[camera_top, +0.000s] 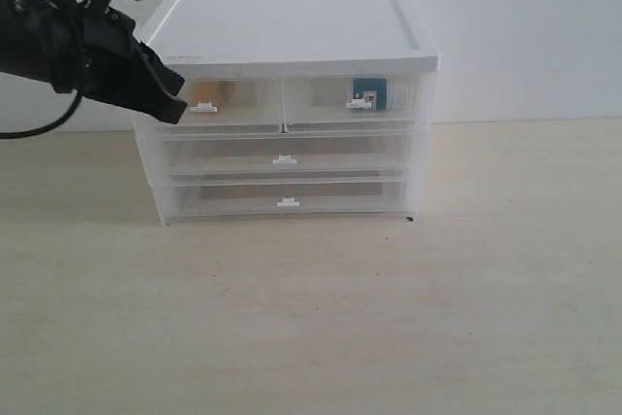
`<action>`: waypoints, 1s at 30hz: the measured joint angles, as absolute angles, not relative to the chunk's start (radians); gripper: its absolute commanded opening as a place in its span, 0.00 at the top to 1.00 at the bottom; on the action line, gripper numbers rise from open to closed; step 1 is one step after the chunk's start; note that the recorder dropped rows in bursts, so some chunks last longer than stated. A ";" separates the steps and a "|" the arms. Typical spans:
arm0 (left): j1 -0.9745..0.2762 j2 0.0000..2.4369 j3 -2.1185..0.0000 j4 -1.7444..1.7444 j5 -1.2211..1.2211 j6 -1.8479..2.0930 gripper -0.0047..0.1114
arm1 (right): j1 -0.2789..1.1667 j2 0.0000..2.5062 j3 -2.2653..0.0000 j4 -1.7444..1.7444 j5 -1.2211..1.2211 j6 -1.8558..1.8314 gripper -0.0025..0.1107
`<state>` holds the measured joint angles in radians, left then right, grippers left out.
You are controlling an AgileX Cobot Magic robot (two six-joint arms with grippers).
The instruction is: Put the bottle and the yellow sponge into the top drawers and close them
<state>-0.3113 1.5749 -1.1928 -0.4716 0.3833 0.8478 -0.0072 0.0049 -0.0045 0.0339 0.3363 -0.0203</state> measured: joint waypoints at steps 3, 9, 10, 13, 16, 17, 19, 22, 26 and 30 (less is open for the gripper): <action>-0.304 1.509 -1.193 -0.450 0.498 0.765 0.92 | -0.007 0.005 -0.005 0.034 0.336 -0.020 0.98; -0.288 1.413 -1.193 -0.298 0.769 0.539 0.92 | -0.007 0.005 -0.005 0.034 0.336 -0.020 0.98; -0.288 1.396 -1.188 -0.267 0.804 0.492 0.92 | -0.007 0.005 -0.005 0.034 0.336 -0.020 0.98; -0.288 1.328 -1.152 -0.180 0.840 0.355 0.92 | -0.007 0.005 -0.005 0.034 0.336 -0.020 0.98; -0.288 1.237 -1.097 -0.117 0.807 0.234 0.92 | -0.007 0.005 -0.005 0.034 0.336 -0.020 0.98; -0.288 1.200 -1.075 -0.099 0.783 0.197 0.92 | -0.007 0.005 -0.005 0.034 0.336 -0.020 0.98; -0.288 1.123 -1.026 -0.070 0.729 0.146 0.92 | -0.007 0.005 -0.005 0.034 0.336 -0.020 0.98; -0.288 1.019 -0.959 -0.028 0.667 0.115 0.92 | -0.007 0.005 -0.005 0.034 0.336 -0.020 0.98; -0.288 0.885 -0.877 0.000 0.651 0.102 0.92 | -0.007 0.005 -0.005 0.034 0.336 -0.020 0.98; -0.288 0.754 -0.802 0.009 0.662 0.072 0.92 | -0.007 0.005 -0.005 0.034 0.336 -0.020 0.98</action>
